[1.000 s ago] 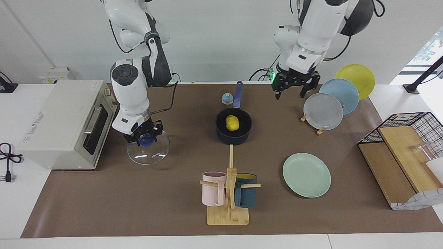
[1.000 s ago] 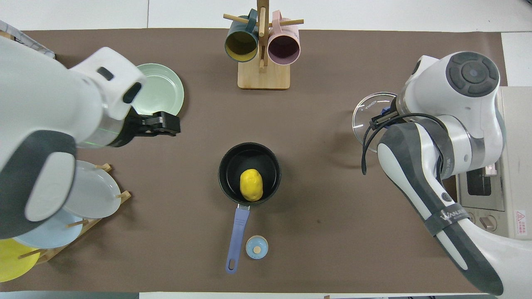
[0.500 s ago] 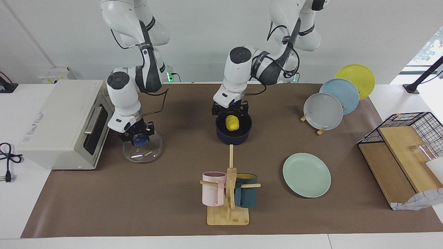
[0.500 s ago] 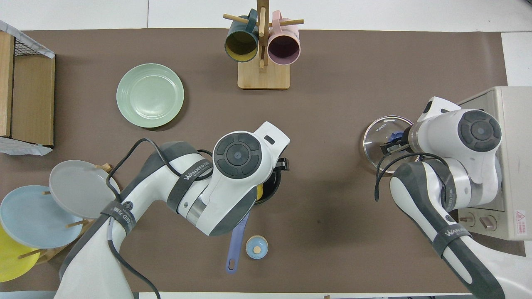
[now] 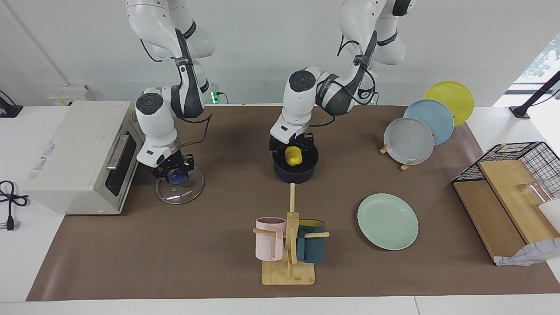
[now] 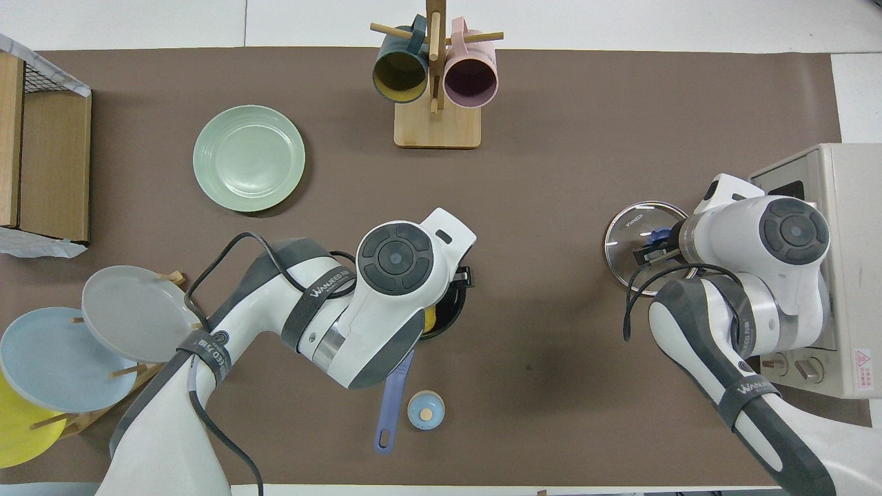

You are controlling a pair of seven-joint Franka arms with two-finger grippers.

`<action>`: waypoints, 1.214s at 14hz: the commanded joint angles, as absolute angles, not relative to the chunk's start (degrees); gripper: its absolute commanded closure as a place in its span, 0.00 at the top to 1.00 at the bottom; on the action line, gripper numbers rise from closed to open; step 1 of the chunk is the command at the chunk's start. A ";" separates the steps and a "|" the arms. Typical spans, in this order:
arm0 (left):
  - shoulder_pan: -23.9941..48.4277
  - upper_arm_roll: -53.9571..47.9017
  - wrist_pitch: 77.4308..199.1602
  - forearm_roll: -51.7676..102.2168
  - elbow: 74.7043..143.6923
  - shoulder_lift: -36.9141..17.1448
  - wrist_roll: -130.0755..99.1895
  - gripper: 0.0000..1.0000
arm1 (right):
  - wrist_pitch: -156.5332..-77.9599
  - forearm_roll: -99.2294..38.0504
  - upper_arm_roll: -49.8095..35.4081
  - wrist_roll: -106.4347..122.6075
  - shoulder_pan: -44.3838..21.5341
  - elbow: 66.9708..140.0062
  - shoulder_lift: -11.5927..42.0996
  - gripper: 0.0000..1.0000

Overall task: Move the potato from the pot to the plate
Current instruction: 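Set the lid down with the right gripper while the left gripper reaches the potato, then grasp the yellow potato with the left gripper and lift it out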

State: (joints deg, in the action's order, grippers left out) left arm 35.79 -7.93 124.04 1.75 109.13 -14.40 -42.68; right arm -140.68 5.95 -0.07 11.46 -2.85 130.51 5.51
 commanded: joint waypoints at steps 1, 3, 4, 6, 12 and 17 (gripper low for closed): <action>37.18 -7.03 124.45 1.50 113.02 -12.39 -42.28 1.00 | -141.33 5.80 -0.88 11.86 -1.67 130.96 4.65 1.00; 37.27 -7.03 124.54 1.58 113.82 -12.31 -42.28 1.00 | -138.62 5.80 -0.88 11.78 -1.76 128.42 4.57 1.00; 37.27 -7.03 124.72 1.50 113.91 -12.30 -42.36 1.00 | -135.04 5.80 -0.88 11.60 -1.93 126.06 3.87 1.00; 37.44 -7.12 125.76 1.58 115.13 -12.48 -42.45 1.00 | -124.42 5.80 -0.97 11.25 -2.11 119.04 2.20 1.00; 37.62 -7.12 128.23 1.58 116.28 -13.44 -42.89 1.00 | -99.25 5.54 -0.35 10.55 -1.41 99.94 -0.61 1.00; 37.53 -7.03 129.11 1.58 116.46 -13.97 -42.98 1.00 | -94.66 5.36 -0.26 5.98 -0.09 100.81 -2.98 1.00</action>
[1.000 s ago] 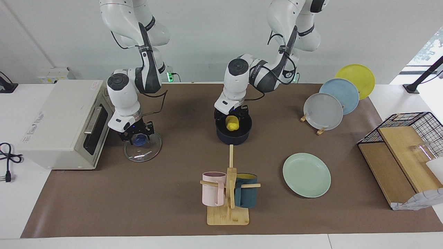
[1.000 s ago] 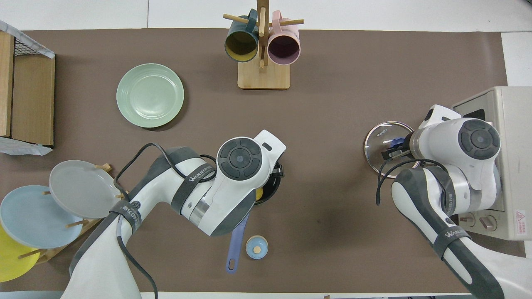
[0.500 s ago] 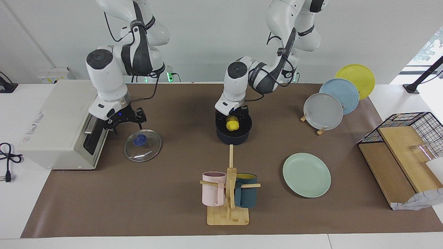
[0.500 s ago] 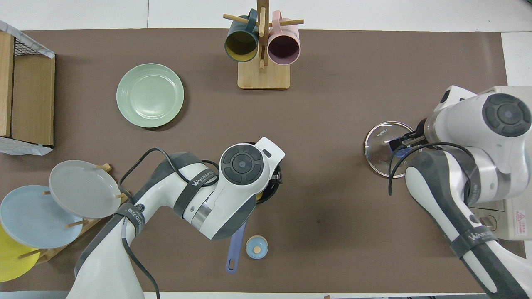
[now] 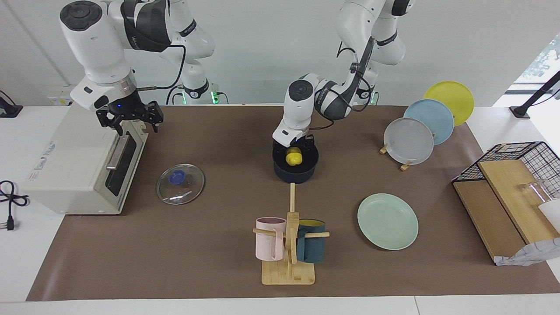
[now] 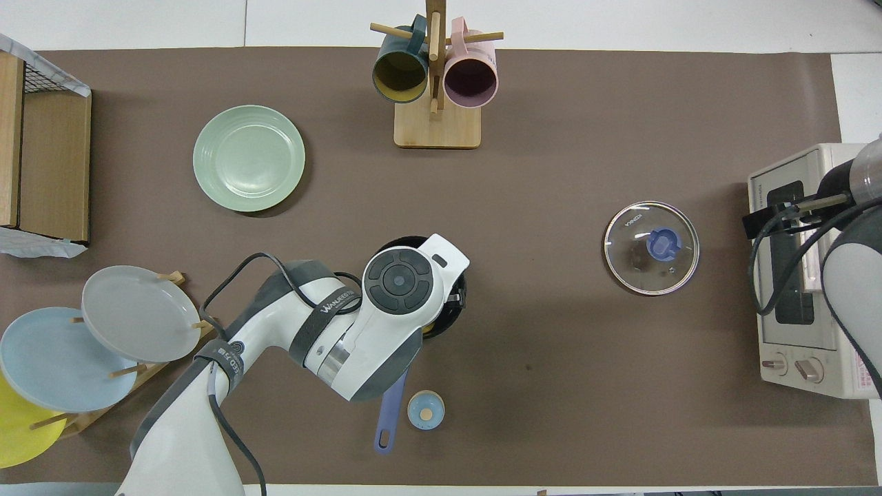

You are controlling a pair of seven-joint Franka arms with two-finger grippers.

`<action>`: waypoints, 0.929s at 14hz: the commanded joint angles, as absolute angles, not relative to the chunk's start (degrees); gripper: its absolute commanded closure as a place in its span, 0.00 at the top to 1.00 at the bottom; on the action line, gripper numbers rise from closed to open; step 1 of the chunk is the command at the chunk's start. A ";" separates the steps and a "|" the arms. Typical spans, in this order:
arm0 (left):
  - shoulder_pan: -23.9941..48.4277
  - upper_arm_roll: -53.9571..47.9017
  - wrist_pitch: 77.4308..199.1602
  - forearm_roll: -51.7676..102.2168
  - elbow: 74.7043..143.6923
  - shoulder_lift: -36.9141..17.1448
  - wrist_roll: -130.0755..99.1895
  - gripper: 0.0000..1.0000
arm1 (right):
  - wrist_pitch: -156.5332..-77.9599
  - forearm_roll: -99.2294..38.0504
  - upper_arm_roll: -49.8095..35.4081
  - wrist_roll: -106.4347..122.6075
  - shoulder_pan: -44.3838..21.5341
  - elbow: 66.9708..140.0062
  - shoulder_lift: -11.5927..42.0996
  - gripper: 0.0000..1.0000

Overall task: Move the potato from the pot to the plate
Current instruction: 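Grasp the yellow potato with the left gripper and lift it out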

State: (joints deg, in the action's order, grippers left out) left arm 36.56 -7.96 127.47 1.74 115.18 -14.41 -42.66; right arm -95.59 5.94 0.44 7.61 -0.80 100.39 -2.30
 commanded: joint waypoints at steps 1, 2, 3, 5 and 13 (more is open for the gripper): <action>37.53 -7.03 129.20 1.58 116.46 -14.15 -42.98 1.00 | -94.57 5.01 -0.18 5.72 -0.26 101.42 -3.51 1.00; 37.53 -7.03 129.37 1.58 116.46 -14.24 -42.89 1.00 | -94.57 4.92 -0.26 5.80 -0.35 101.60 -3.95 1.00; 37.53 -7.03 129.55 1.58 116.46 -14.24 -42.89 0.99 | -94.57 4.83 -0.26 5.71 -0.79 101.43 -3.78 1.00; 37.44 -7.03 129.46 1.58 116.46 -14.24 -42.63 0.75 | -94.75 4.83 0.00 5.71 -0.44 101.34 -3.78 1.00; 34.81 -6.68 122.47 1.67 112.35 -11.70 -41.40 0.00 | -93.52 4.57 1.23 5.89 -0.61 98.17 -1.58 1.00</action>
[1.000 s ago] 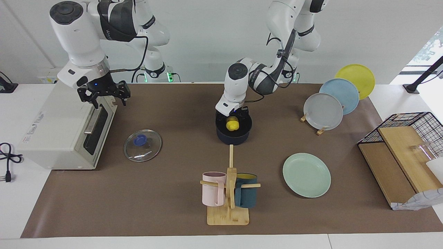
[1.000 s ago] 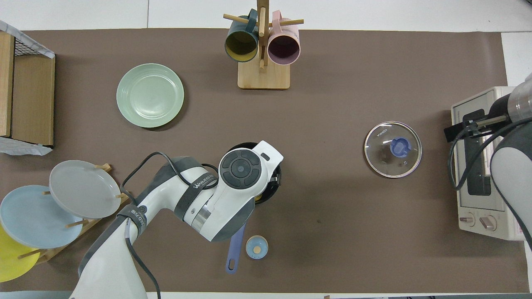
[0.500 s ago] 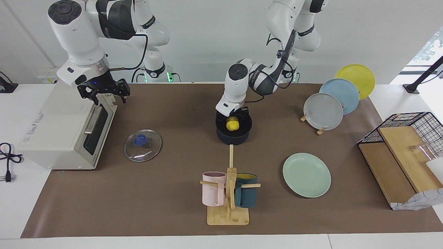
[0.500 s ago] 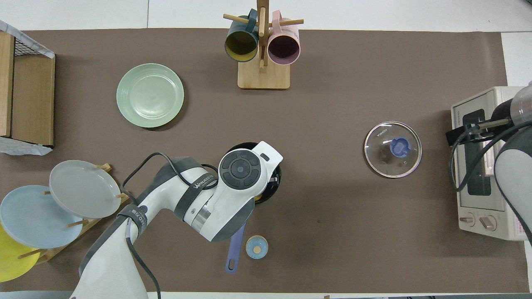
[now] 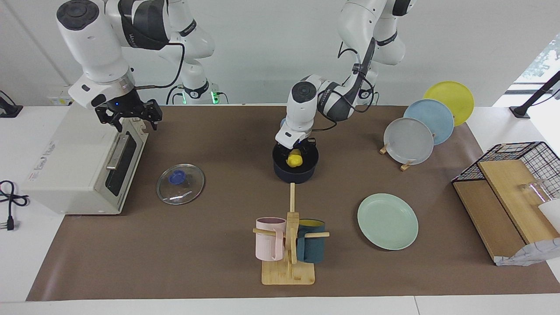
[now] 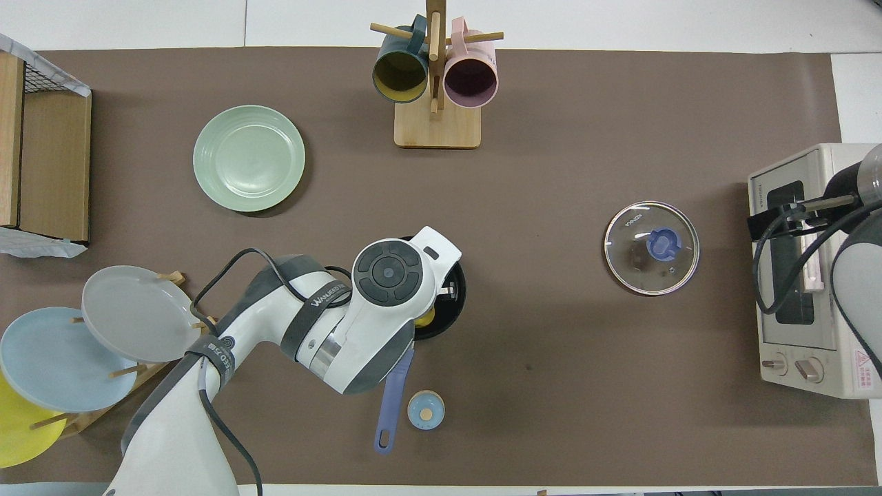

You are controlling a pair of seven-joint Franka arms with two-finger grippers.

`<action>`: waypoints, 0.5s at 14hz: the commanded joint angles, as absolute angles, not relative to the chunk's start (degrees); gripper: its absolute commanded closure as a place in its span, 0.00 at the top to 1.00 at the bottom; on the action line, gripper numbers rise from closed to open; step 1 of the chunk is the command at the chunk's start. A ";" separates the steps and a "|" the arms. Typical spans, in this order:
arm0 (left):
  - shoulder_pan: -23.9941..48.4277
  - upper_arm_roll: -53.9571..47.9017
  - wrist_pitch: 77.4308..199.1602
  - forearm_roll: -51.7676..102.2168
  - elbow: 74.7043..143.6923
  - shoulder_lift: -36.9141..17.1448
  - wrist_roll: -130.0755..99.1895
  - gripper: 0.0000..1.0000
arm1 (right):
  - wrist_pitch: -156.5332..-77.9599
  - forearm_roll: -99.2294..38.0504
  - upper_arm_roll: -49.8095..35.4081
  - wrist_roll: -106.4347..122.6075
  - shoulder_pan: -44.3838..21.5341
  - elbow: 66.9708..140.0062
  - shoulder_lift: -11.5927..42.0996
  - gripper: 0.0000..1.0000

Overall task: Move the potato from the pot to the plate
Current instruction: 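Grasp the yellow potato with the left gripper and lift it out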

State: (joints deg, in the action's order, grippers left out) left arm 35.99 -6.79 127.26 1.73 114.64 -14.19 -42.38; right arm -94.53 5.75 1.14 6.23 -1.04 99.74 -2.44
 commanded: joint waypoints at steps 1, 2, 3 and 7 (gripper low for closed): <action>33.50 -6.59 117.73 1.93 109.19 -10.73 -41.31 0.00 | -92.73 4.57 1.14 5.80 -0.88 98.17 -1.67 1.00; 31.83 -6.85 113.34 2.11 105.85 -9.94 -41.13 0.00 | -92.72 4.48 1.14 5.80 -0.53 98.17 -1.84 1.00; 30.34 -6.86 108.85 2.20 101.73 -9.84 -40.78 0.00 | -92.90 3.87 1.14 5.71 -0.44 98.17 -1.85 1.00; 20.16 -6.77 97.32 4.22 85.65 -14.57 -32.11 0.00 | -93.25 3.43 1.14 5.63 -0.35 98.09 -2.11 1.00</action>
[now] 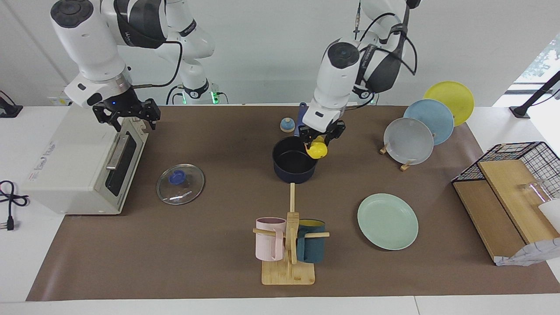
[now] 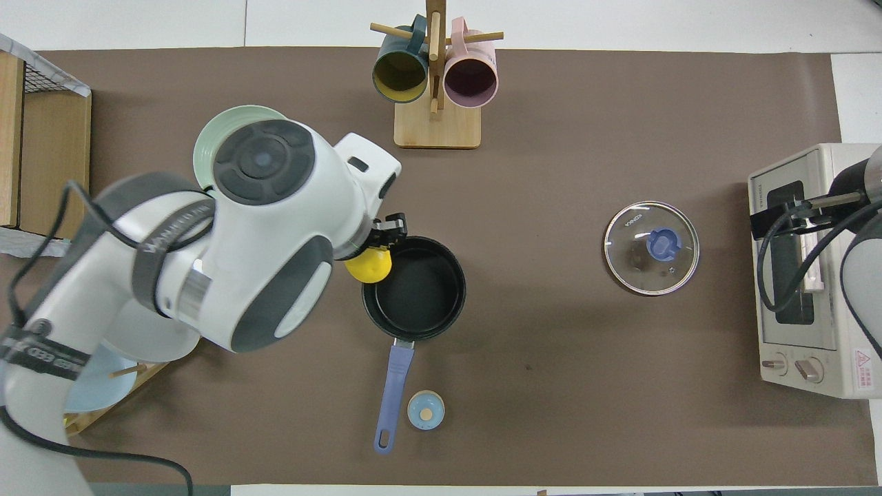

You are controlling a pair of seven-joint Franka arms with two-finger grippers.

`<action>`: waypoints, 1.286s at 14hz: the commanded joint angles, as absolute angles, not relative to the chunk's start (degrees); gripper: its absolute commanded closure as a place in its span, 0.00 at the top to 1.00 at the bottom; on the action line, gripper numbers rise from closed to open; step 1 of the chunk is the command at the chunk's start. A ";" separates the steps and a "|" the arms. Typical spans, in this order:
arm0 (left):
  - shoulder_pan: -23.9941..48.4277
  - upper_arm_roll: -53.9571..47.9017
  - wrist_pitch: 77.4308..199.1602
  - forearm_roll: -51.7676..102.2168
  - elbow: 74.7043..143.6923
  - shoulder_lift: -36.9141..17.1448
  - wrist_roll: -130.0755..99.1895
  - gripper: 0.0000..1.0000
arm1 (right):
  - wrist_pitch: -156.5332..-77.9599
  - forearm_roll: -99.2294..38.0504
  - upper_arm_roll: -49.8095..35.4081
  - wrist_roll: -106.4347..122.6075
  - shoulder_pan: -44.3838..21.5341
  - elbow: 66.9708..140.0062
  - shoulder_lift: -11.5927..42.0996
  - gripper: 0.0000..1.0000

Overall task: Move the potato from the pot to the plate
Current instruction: 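Carry the potato with the left gripper over the pale green plate, then lower the potato onto the plate, open the left gripper and withdraw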

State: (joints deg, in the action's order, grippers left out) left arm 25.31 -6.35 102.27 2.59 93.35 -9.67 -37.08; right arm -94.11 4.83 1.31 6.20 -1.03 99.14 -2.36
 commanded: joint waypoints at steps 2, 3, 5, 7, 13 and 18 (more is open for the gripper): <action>13.74 -6.77 94.23 4.04 79.65 -18.00 -21.94 0.00 | -93.25 3.43 1.14 5.63 -0.44 98.17 -2.11 1.00; 11.45 -6.68 94.83 3.87 79.02 -18.97 -18.32 0.00 | -93.25 3.43 1.14 5.63 -0.44 98.09 -2.11 1.00; 8.19 -6.50 99.99 3.52 79.19 -22.40 -11.63 0.00 | -93.25 3.43 1.14 5.71 -0.35 97.91 -2.11 1.00; 5.46 -6.59 104.75 1.42 79.45 -26.78 -7.58 0.00 | -92.99 3.43 1.23 5.71 -0.35 97.91 -2.20 1.00; 5.10 -6.42 115.90 -0.96 85.76 -31.99 -3.60 0.00 | -92.81 3.43 1.23 5.80 -0.44 97.91 -2.20 1.00; 5.01 -6.33 117.95 -1.50 88.07 -31.12 -2.55 0.99 | -91.85 3.43 1.14 5.63 -0.53 97.73 -2.37 1.00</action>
State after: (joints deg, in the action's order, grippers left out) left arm 4.90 -6.58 116.27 -0.44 85.98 -32.55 -3.45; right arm -93.84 4.78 1.35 6.20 -0.98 98.69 -2.37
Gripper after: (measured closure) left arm 0.396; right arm 0.000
